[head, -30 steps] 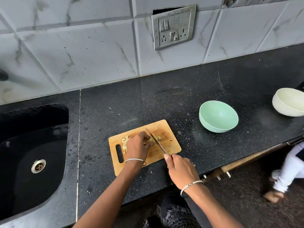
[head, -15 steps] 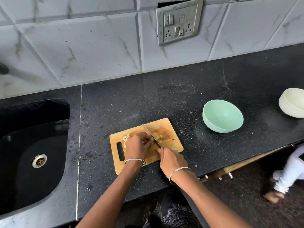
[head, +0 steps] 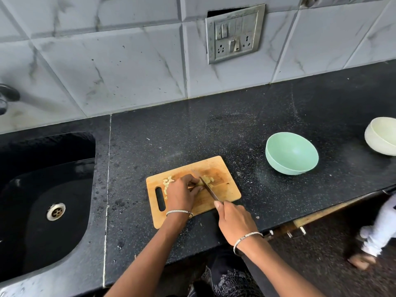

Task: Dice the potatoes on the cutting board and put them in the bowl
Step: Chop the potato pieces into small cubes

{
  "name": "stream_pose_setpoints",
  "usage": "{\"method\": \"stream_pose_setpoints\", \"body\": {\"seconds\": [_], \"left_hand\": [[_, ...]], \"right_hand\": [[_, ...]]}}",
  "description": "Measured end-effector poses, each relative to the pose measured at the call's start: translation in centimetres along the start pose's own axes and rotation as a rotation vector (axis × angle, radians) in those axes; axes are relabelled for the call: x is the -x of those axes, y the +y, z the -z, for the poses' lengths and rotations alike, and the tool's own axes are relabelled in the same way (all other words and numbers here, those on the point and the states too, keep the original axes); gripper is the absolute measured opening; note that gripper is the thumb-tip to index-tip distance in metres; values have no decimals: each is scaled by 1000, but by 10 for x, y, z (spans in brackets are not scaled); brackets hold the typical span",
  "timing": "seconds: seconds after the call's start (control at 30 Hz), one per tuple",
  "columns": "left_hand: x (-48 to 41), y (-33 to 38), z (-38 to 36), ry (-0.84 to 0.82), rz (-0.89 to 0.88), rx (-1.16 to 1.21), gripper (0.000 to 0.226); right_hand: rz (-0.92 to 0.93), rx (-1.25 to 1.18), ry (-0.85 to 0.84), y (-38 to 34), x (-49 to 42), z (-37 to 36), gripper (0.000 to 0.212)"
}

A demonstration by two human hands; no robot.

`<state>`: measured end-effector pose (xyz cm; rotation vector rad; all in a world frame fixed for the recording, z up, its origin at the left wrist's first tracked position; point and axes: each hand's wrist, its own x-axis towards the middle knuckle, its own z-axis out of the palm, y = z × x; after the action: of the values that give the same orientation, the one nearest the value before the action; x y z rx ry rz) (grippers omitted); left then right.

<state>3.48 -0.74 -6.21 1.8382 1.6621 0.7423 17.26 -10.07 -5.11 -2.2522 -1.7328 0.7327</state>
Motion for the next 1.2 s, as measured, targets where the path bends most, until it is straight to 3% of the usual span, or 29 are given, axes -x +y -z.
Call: {"method": "stream_pose_setpoints", "body": {"seconds": [0.4, 0.93, 1.2], "left_hand": [[3, -11, -10, 34, 55, 126, 13], [6, -14, -14, 75, 83, 160, 12], [8, -7, -7, 36, 118, 204, 23]], "right_hand": [[33, 68, 38, -14, 3, 6, 42], [-21, 85, -39, -11, -3, -8, 45], [48, 27, 34, -7, 7, 6, 47]]}}
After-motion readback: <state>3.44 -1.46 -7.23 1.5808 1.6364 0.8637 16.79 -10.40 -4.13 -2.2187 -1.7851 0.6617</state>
